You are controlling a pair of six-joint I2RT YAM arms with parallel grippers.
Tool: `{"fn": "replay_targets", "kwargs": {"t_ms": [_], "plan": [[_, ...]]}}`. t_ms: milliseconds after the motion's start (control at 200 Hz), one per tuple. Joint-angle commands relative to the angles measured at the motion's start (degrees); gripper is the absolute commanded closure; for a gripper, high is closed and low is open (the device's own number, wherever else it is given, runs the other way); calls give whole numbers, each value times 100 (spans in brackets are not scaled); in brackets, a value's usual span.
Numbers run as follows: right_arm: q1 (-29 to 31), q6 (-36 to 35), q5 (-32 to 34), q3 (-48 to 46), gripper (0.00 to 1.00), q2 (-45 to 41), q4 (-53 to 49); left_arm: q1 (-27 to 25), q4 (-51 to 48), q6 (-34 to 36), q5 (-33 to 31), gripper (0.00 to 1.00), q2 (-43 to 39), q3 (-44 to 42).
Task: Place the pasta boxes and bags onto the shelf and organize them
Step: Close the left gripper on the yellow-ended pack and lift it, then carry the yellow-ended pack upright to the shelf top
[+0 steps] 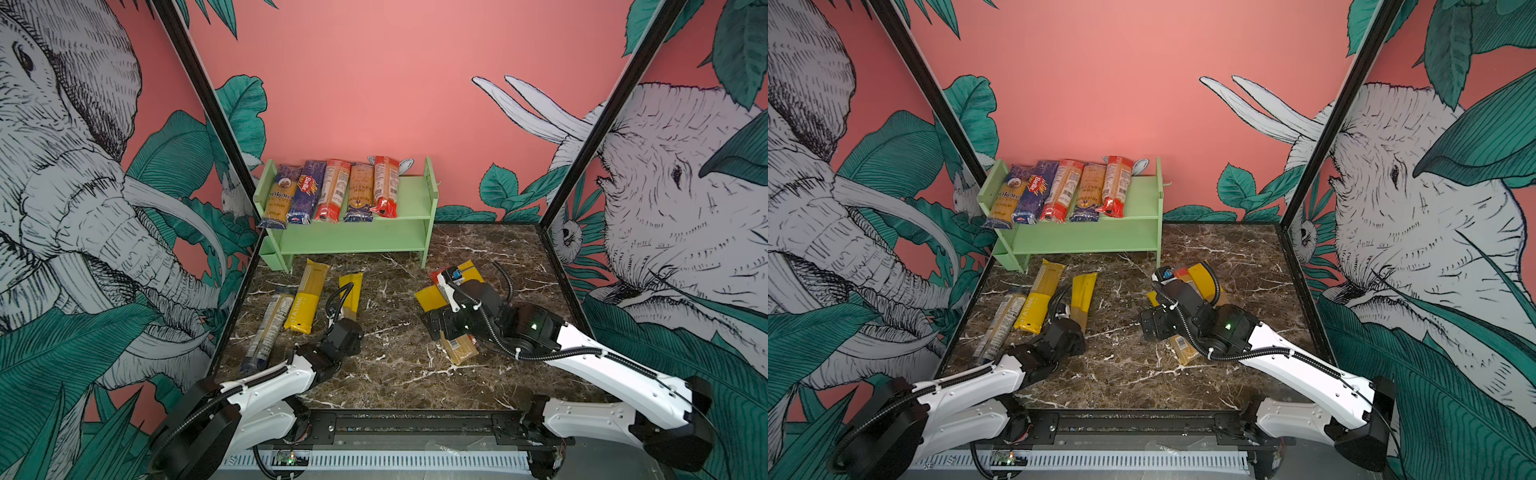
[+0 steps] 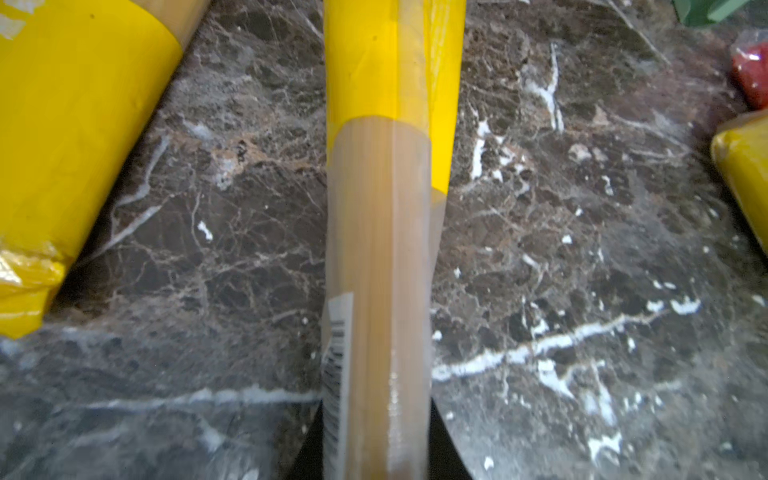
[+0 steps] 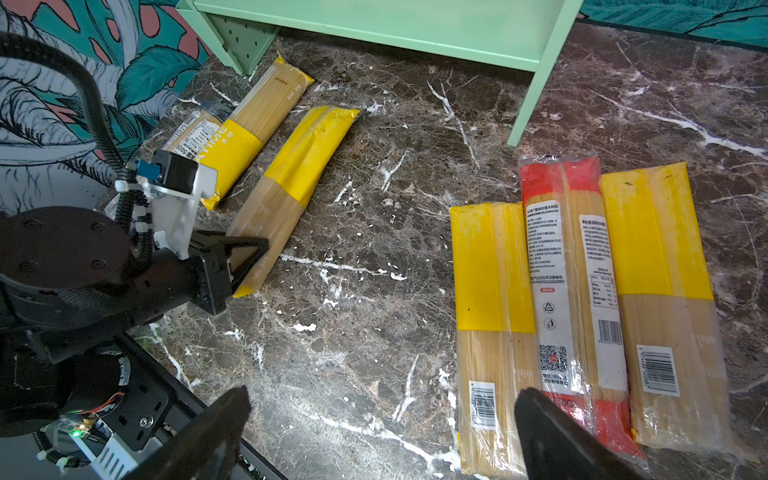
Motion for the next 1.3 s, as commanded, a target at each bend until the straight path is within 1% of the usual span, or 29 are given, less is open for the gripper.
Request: {"fn": "replay_targets", "kwargs": {"t_ms": [0, 210, 470, 630, 720, 840, 970, 1100, 1295], "plan": [[28, 27, 95, -39, 1, -44, 13, -39, -1366, -53, 386, 100, -513, -106], [27, 10, 77, -111, 1, -72, 78, -48, -1899, 61, 524, 100, -1513, 135], [29, -34, 68, -118, 1, -96, 94, -50, -2369, 253, 750, 100, -2070, 726], [33, -69, 95, -89, 1, -145, 56, -50, -2823, 430, 788, 100, -2284, 1304], [34, -86, 109, -81, 1, -154, 48, -53, -3206, 575, 749, 100, -2345, 1783], [33, -111, 136, -65, 1, -156, 35, -52, -3706, 791, 659, 100, -2411, 2442], [35, -147, 156, -61, 1, -149, 42, -53, -4006, 1012, 485, 100, -2473, 2906], [31, -173, 175, -56, 1, -133, 49, -49, -4070, 1153, 389, 100, -2481, 3094], [26, -180, 194, -62, 1, -129, 25, -55, -3786, 1273, 359, 100, -2435, 2948]]}}
